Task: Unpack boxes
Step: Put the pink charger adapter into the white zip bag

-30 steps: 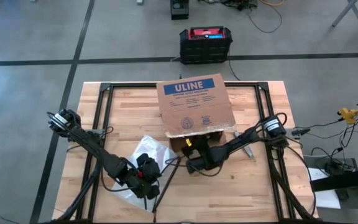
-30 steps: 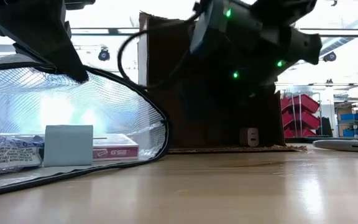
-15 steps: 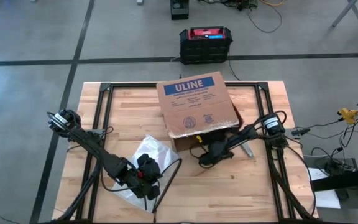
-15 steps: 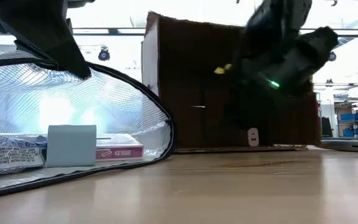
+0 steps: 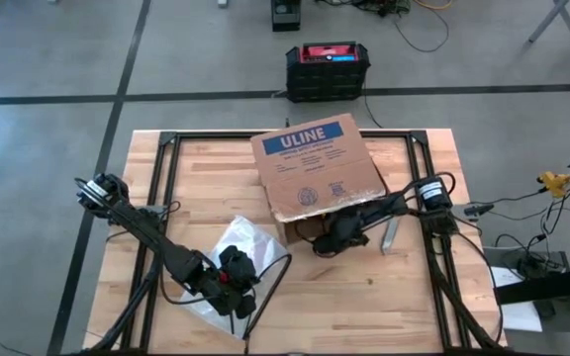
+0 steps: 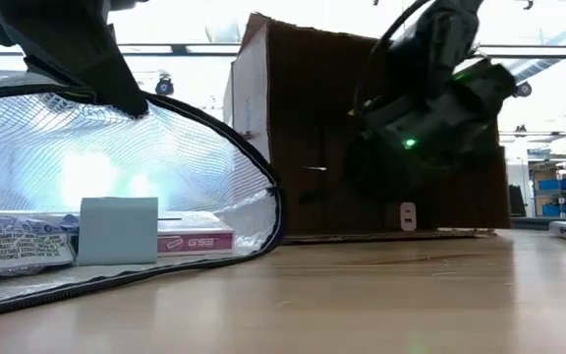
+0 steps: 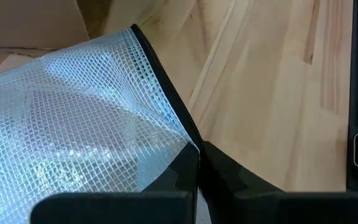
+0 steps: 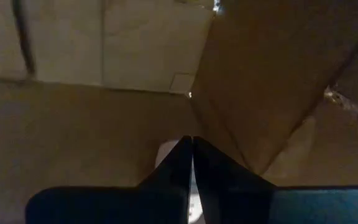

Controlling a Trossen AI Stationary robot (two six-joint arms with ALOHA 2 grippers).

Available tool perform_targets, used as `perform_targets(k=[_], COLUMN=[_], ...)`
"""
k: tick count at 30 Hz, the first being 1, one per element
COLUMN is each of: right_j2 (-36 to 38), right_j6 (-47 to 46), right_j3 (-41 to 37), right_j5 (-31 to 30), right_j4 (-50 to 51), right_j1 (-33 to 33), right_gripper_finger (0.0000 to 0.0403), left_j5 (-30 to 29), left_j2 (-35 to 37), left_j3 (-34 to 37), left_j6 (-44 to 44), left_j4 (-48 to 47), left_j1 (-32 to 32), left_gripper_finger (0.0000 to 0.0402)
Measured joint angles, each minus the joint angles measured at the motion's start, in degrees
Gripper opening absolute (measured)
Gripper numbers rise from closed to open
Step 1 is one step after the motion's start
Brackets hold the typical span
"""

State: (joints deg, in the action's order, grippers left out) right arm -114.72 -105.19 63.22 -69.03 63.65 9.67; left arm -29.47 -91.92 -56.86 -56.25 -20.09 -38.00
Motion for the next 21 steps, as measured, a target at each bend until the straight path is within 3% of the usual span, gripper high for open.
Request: perform_targets(k=[10,21], right_j2=[2.01,1.97], right_j6=[2.88,15.77], right_j3=[0.99,-1.35], right_j5=[0.38,7.12], right_j4=[-0.87,-15.61], right_j1=[-5.22,-9.75], right_gripper_finger=[0.0000,0.0000], left_j5=[0.00,0.00], left_j2=[0.00,0.00], left_j3=[-0.02,-0.01], left_j6=[0.00,0.00], left_j4=[0.82,1.07], left_j1=[0.00,0.00], left_gripper_finger=[0.0000,0.0000])
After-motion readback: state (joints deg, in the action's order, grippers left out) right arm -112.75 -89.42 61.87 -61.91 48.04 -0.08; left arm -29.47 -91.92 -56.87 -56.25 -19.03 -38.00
